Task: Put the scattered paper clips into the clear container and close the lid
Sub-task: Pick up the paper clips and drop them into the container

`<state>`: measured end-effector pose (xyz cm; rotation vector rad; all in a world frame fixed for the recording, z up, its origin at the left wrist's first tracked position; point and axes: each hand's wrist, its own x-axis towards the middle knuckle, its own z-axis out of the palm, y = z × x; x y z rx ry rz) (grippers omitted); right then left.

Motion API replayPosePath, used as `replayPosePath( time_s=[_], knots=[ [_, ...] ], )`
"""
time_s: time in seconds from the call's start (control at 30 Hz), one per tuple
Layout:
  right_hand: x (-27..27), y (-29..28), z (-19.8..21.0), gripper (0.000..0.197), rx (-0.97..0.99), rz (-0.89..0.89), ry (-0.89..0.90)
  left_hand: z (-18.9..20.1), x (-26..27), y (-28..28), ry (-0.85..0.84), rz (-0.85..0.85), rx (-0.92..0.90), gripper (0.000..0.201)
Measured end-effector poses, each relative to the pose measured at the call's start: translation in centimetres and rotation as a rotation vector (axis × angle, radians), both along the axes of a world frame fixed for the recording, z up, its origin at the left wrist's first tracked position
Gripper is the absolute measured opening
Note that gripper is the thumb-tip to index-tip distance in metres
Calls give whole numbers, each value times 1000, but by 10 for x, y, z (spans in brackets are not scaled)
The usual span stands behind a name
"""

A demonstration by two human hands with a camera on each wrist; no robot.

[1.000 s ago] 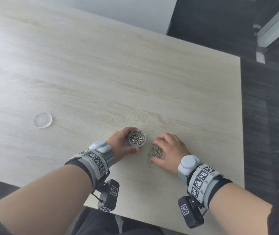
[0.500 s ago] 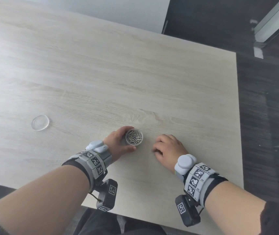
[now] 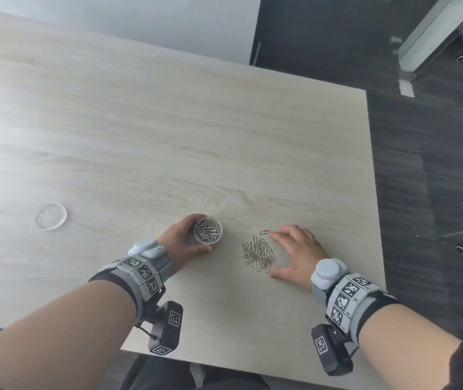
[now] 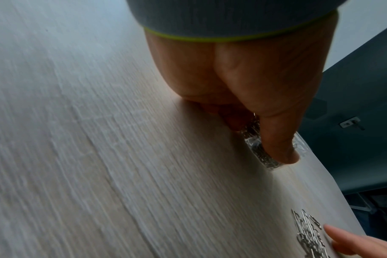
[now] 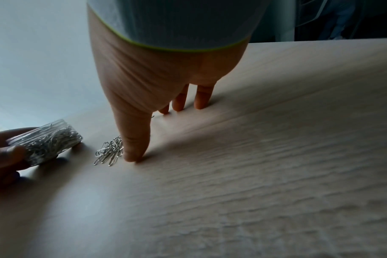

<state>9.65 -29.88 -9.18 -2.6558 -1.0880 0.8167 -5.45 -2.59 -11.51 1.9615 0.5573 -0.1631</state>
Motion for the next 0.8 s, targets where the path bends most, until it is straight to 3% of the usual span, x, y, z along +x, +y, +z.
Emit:
replayPosePath(
  time_s=[0.33,0.8],
  knots=[
    [10,11,2,95,-47,113,-28,2,0,-2,-5,7,14,71],
    [10,51,12,60,-100,408,14,-1,-1,-1,-7,5,35,69]
  ],
)
